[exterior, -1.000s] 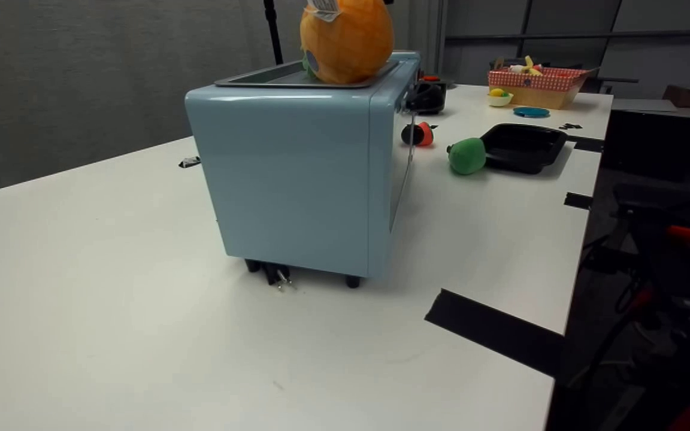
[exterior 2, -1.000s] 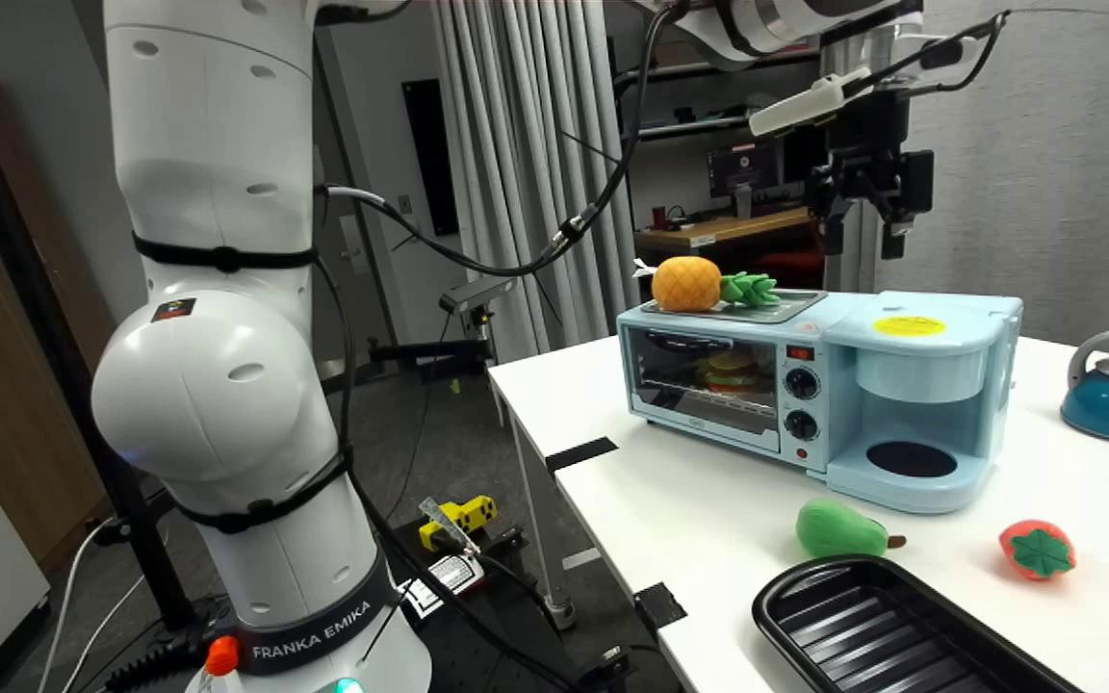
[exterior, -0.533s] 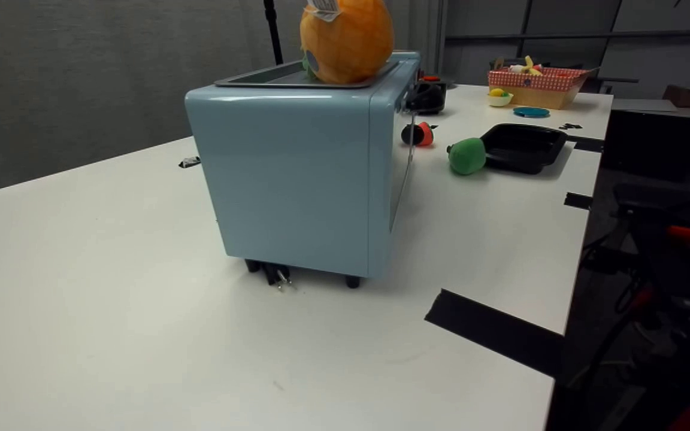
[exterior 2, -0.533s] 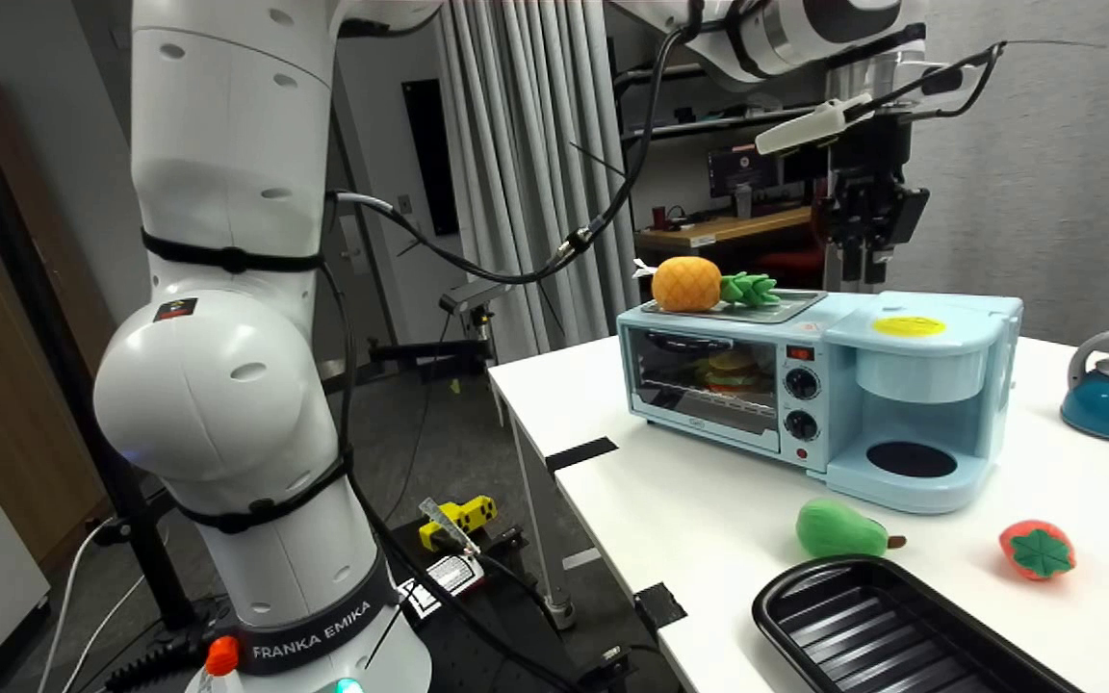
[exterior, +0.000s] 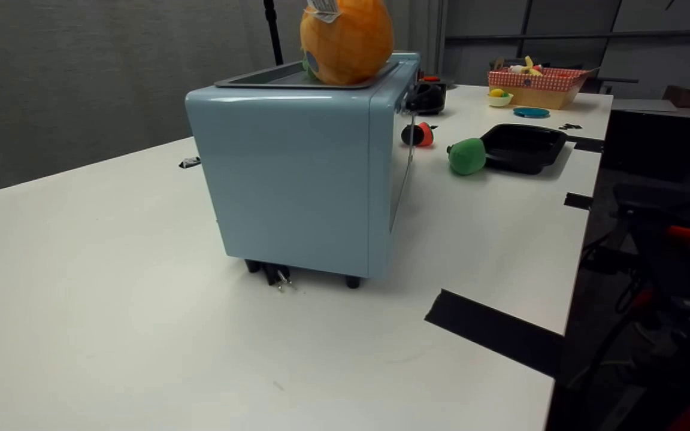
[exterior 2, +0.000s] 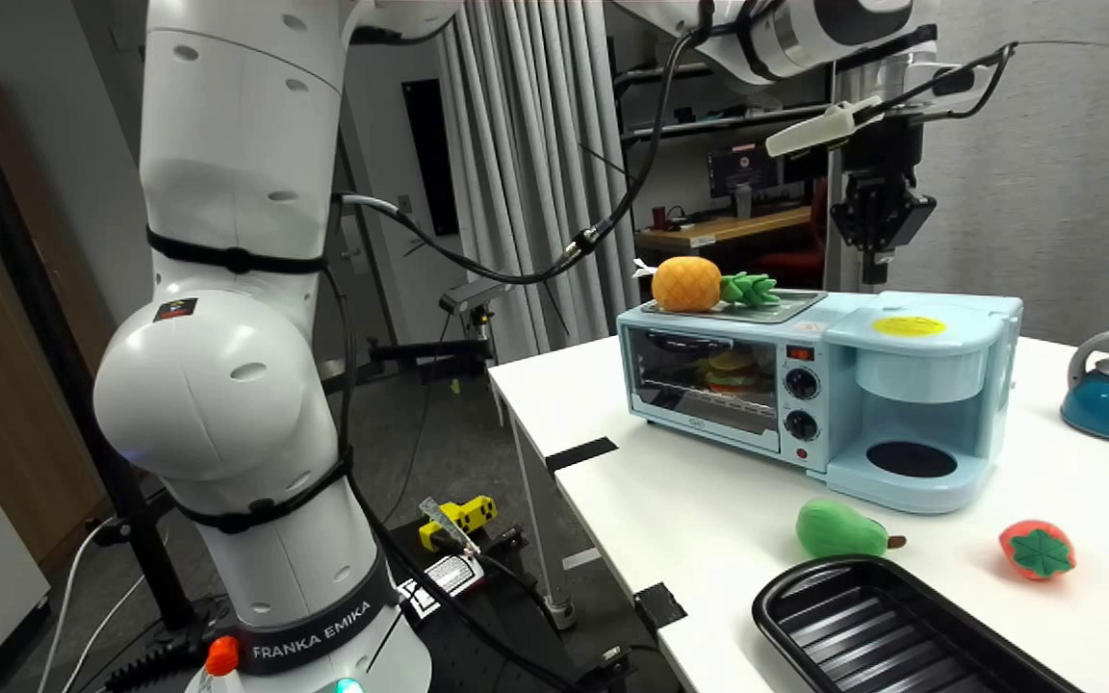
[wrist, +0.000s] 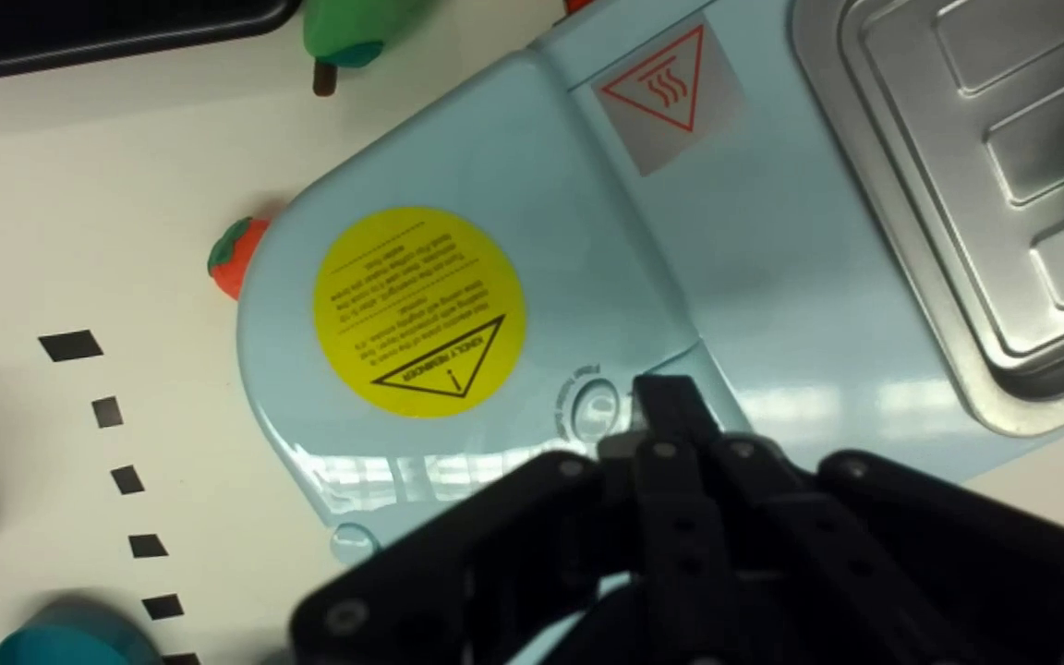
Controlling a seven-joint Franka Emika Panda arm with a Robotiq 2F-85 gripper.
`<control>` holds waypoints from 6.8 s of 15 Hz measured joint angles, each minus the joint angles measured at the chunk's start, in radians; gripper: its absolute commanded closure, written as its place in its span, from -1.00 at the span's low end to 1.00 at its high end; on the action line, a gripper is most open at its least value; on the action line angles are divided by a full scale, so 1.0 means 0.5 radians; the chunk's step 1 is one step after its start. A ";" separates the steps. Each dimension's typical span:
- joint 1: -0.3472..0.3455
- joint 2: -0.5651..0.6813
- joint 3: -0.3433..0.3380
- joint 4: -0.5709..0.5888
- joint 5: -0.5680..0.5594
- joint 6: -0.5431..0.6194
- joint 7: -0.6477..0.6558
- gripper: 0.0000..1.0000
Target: Push the button on the top of the breakfast maker
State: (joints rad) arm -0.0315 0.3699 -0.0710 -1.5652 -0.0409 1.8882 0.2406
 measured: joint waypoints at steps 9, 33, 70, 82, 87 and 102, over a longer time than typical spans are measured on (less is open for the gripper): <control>-0.002 0.072 -0.034 0.064 -0.022 0.000 0.006 1.00; -0.004 0.162 -0.055 0.096 -0.038 0.043 0.101 1.00; -0.131 -1.065 -0.088 -1.107 0.060 0.594 -0.732 -1.00; -0.131 -1.122 -0.097 -1.160 0.069 0.612 -0.777 -1.00; -0.131 -1.124 -0.097 -1.162 0.069 0.612 -0.777 -1.00; -0.131 -1.125 -0.097 -1.163 0.069 0.612 -0.777 -1.00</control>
State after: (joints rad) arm -0.0969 -0.1924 -0.1197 -2.1469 -0.0066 2.1942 -0.1478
